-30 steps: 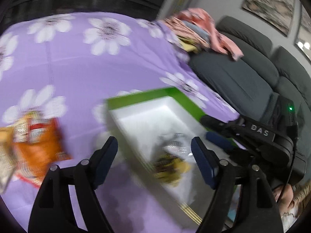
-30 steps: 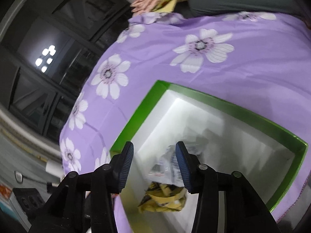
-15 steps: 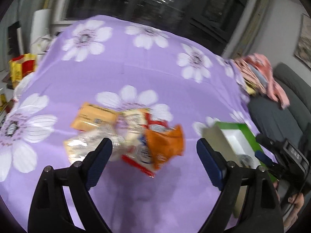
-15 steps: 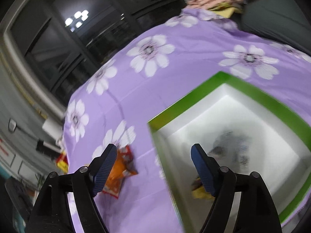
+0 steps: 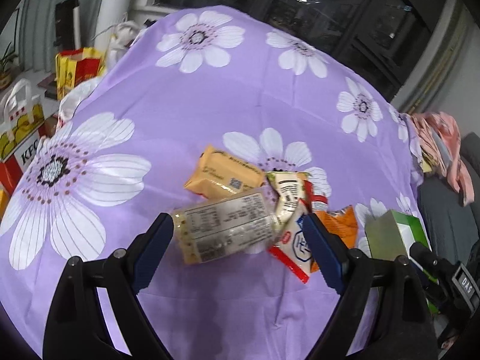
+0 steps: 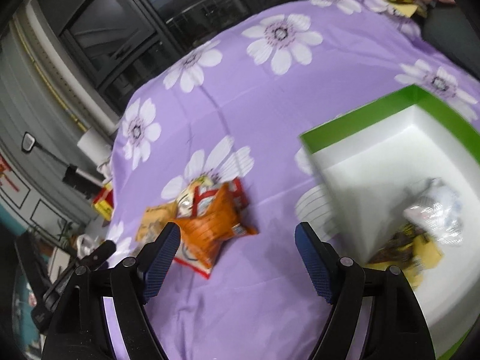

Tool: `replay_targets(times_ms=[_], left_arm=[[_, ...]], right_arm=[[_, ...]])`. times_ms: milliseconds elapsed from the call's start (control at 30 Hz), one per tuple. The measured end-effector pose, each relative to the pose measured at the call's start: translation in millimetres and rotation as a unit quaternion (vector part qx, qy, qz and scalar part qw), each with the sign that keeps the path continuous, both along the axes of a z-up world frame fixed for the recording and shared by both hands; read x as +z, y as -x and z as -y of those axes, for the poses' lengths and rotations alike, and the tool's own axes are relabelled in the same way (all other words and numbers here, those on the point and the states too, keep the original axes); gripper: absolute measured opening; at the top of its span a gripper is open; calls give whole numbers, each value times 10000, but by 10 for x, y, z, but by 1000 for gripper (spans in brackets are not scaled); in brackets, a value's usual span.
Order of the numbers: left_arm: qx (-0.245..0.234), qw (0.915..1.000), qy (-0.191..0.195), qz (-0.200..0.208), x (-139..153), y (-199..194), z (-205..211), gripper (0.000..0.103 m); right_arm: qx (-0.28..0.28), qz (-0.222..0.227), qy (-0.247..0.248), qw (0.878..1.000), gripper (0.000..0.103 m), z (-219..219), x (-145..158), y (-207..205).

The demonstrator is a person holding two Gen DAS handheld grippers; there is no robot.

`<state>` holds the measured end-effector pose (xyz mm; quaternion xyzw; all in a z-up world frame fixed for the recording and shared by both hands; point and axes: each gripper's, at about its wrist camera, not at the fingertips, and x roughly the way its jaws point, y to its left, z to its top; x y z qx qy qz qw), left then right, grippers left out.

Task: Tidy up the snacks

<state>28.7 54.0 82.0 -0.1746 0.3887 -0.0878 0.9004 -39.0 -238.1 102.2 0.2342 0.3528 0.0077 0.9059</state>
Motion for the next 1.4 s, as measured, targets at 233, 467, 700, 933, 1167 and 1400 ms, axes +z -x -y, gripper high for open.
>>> replay_targets(times_ms=[233, 467, 700, 933, 1167, 1400], left_arm=[[17, 9993, 43, -372, -136, -113, -92, 87], [-126, 9985, 221, -482, -149, -141, -91, 87], [-212, 9981, 84, -564, -174, -137, -57, 87], [-204, 9973, 98, -703, -221, -153, -50, 87], [-200, 9969, 120, -752, -230, -164, -54, 87], [-123, 9964, 263, -792, -219, -157, -126, 87]], right_arm=[[382, -357, -211, 9984, 79, -246, -130, -215], [813, -898, 427, 9917, 79, -471, -176, -720], [1295, -1215, 797, 9809, 79, -587, -407, -1058], [1423, -1008, 762, 9817, 80, -617, -523, -1040], [1384, -990, 977, 9806, 56, -702, -486, -955], [1670, -1233, 380, 9775, 55, -773, -323, -619]])
